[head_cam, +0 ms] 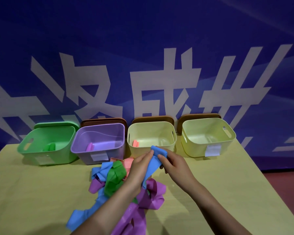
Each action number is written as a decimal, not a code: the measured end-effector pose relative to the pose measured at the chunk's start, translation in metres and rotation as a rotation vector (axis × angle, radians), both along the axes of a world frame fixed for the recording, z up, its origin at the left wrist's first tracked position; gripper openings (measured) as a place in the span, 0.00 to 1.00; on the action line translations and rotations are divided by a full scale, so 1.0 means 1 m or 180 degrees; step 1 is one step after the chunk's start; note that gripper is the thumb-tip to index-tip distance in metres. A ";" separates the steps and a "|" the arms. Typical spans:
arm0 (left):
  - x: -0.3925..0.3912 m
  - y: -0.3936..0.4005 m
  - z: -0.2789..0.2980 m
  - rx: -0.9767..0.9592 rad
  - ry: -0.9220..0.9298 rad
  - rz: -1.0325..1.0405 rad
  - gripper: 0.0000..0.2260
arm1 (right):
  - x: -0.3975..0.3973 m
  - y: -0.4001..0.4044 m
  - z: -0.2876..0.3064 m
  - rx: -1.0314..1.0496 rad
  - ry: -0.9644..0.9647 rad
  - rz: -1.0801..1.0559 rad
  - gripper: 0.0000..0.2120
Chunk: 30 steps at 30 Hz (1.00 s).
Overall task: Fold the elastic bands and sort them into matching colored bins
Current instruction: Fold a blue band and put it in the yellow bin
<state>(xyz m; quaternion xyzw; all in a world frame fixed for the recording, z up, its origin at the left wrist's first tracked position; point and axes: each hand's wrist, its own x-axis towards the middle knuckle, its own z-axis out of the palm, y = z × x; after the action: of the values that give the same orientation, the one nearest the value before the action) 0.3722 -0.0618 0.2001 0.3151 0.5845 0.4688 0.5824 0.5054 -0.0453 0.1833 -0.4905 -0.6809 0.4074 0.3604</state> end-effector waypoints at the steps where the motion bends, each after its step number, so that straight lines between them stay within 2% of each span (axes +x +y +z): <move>1: 0.001 0.000 0.000 0.0038 -0.0036 -0.0027 0.09 | 0.001 0.000 -0.002 0.0062 -0.0035 -0.0077 0.11; 9: 0.013 0.001 0.003 0.0160 0.0337 0.0054 0.11 | 0.008 -0.003 -0.017 0.1273 -0.0906 -0.0868 0.15; 11: 0.014 0.001 0.004 0.0290 0.0512 0.0037 0.14 | 0.011 -0.002 -0.018 0.1632 -0.1157 -0.0712 0.16; 14: 0.011 0.000 0.004 0.0297 0.0616 0.0006 0.14 | 0.020 0.002 -0.016 0.1926 -0.1403 -0.0105 0.16; 18: 0.009 -0.001 0.000 0.0155 0.0210 -0.0076 0.10 | 0.031 0.008 -0.006 0.1345 -0.1260 0.0569 0.18; 23: 0.010 -0.003 -0.003 -0.0110 0.0062 -0.0167 0.13 | 0.033 0.017 -0.002 0.0668 -0.1132 0.0942 0.17; 26: 0.008 -0.001 -0.002 -0.0081 0.0021 -0.0064 0.11 | 0.028 0.015 0.004 0.0145 -0.0466 0.1059 0.21; 30: 0.005 0.002 -0.002 0.0147 0.0103 0.0024 0.10 | 0.015 0.011 0.004 -0.0489 0.0488 0.0561 0.18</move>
<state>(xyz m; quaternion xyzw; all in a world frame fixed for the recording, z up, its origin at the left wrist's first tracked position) 0.3774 -0.0598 0.1983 0.3339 0.5841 0.4792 0.5637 0.5202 -0.0343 0.1873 -0.4224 -0.6587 0.5246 0.3356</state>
